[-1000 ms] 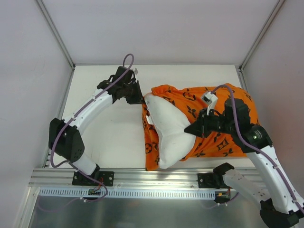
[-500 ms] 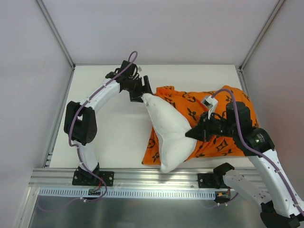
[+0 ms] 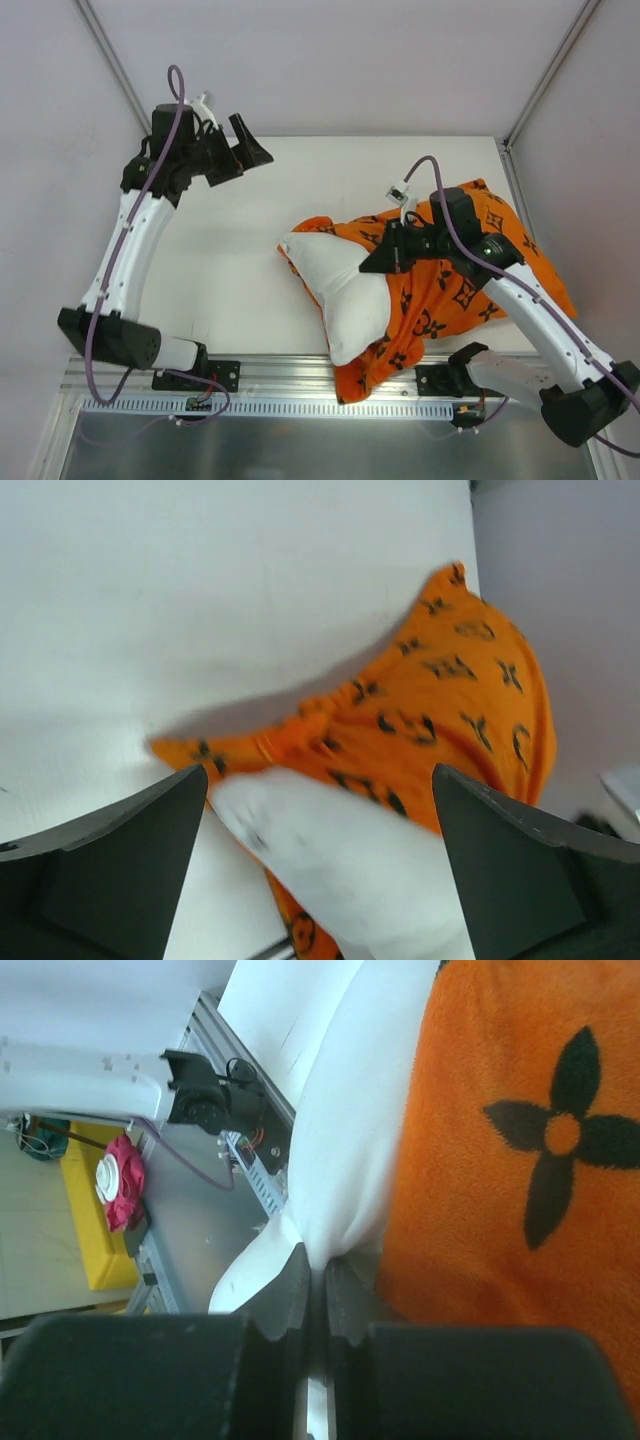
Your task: Remove the pillowcase from the pillow
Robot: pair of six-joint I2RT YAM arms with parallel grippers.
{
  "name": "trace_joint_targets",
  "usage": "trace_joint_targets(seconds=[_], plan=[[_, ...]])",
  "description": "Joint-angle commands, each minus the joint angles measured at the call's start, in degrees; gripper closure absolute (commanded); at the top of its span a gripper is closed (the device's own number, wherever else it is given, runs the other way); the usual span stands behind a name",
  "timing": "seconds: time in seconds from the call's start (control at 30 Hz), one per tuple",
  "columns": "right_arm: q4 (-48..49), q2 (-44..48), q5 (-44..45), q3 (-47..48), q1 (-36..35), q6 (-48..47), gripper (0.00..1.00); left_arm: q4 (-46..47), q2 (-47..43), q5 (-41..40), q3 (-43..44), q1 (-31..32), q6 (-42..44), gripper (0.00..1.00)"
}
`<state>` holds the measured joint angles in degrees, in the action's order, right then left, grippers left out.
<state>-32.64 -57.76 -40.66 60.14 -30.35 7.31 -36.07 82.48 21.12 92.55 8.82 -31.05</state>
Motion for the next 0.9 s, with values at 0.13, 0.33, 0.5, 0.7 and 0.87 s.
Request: trace_joint_targets(seconds=[0.13, 0.33, 0.5, 0.7, 0.87], plan=[[17.0, -9.6, 8.5, 8.8, -3.1, 10.8, 0.99, -4.1, -13.2, 0.3, -15.4, 10.3, -6.0, 0.01], [19.6, -19.6, 9.7, 14.2, -6.9, 13.6, 0.99, -4.4, -15.8, -0.1, -23.8, 11.0, -5.3, 0.01], [17.1, -26.6, 8.3, 18.4, -10.7, 13.8, 0.86, -4.2, -14.2, 2.6, -26.6, 11.0, -5.6, 0.01], [-1.2, -20.7, 26.1, 25.6, -11.0, 2.0, 0.13, -4.4, -18.8, -0.8, -26.1, 9.6, -3.5, 0.01], [-13.1, -20.5, 40.1, 31.4, -11.1, -0.4, 0.15, -4.4, -15.7, 0.3, -24.6, 10.8, -4.0, 0.01]])
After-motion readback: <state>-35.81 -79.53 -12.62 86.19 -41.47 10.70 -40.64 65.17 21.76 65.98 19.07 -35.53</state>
